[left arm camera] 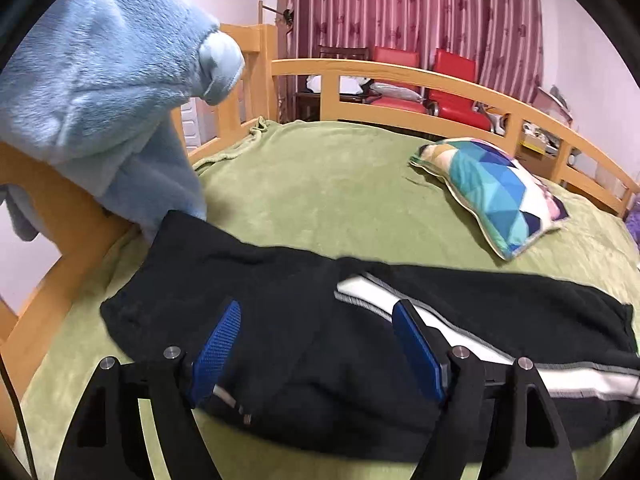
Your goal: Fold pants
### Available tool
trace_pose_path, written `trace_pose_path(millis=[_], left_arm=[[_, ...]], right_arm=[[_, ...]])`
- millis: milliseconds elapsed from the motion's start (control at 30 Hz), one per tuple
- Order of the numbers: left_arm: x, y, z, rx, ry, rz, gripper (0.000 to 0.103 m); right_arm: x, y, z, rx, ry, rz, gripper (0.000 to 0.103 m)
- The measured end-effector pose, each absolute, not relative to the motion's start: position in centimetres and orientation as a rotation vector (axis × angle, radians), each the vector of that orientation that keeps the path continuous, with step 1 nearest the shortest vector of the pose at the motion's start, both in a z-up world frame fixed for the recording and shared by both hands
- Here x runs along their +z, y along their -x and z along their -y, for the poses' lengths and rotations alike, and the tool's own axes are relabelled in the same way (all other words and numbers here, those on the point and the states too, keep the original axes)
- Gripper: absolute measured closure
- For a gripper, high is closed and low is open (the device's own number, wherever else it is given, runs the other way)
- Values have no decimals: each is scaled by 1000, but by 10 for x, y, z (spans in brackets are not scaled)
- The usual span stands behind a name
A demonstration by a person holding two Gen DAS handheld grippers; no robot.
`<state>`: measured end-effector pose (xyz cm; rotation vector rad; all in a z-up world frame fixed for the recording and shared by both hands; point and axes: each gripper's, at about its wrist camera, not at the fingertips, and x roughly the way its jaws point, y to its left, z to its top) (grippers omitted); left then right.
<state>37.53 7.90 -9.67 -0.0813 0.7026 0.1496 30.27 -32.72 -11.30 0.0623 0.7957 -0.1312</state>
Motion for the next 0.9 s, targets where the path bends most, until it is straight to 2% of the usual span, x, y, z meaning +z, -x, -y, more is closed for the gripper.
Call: trace_pose_path(millis=[33,100,400,567,600,667,700,767,800,833,900], left_arm=[[-96,-367,-79,142,89,-716,26],[-96,-350,-79,117,113,-749,26],[-115,-302,-74,111,157,-829,26],[-117,-297,-56,88,138,-841,26],[-116,-297,-52,88,126,-841,26],[-116,-296,-46,84,94,-841,26],[-115,-295,-45,84,82,-837,26],[-116,-292,-46,100,51,-825,26],[-118,-289,-48,115,33,-819,26],[-121,-287,-52,131,16,-818,26],[-127,-283,-59,148,2,-821,26]], right_arm=[[-113,-291,334,-145,-62,-804,35],[-117,-271,348,-197,-41,-814,30],[-131,-218,415,-396,35,-801,28],[-119,-238,416,-293,92,-703,13],[-121,-250,417,-256,102,-707,7],[-130,-273,418,-211,135,-746,4],[-139,-287,417,-183,165,-795,7],[-152,-303,414,-146,217,-859,34],[-158,-310,410,-158,282,-882,80],[-164,-314,407,-158,326,-905,89],[-164,-323,404,-152,356,-905,90]])
